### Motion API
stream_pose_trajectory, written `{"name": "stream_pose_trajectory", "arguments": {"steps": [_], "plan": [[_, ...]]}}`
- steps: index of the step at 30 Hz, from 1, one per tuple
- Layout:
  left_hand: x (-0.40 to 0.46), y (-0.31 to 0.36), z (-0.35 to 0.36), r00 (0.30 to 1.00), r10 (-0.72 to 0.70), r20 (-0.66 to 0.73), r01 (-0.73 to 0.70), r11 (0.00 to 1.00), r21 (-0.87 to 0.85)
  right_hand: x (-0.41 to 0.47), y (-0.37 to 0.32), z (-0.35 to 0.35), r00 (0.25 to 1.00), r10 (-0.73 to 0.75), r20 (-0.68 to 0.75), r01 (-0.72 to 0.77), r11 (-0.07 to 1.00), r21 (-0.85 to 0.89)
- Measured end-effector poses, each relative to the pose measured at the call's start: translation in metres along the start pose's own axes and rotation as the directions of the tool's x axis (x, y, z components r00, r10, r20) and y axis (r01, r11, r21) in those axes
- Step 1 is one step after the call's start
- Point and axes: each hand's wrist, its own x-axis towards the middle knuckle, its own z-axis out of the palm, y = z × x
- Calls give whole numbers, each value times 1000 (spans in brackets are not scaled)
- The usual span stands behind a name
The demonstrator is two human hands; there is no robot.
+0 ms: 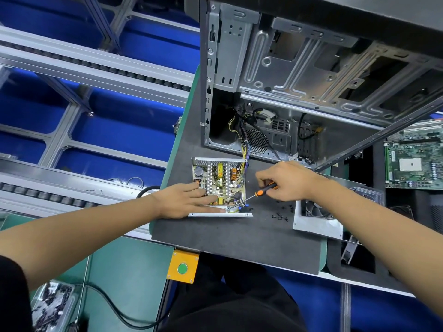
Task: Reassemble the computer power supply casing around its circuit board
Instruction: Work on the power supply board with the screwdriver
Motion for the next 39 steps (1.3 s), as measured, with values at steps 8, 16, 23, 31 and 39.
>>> {"name": "stream_pose_trajectory", "arguments": {"steps": [8, 16, 23, 31, 39], "plan": [[5, 2, 7, 988, 34, -149, -19, 994, 104, -1, -3, 0, 999, 24, 21, -25, 999, 26], [5, 7, 14, 984, -9, -177, 15, 999, 33, -1, -2, 1, 1000, 14, 12, -14, 1000, 9], [5, 6, 11, 987, -53, -150, 36, 992, -118, 5, -2, 3, 1000, -12, -2, 12, 1000, -8], [5, 6, 6, 992, -66, -107, 50, 989, -141, 9, -3, 2, 1000, -17, 0, 17, 1000, -21], [7, 5, 0, 994, -74, -85, 64, 991, -115, 12, -8, 1, 999, -31, 7, 31, 999, -38]]}}
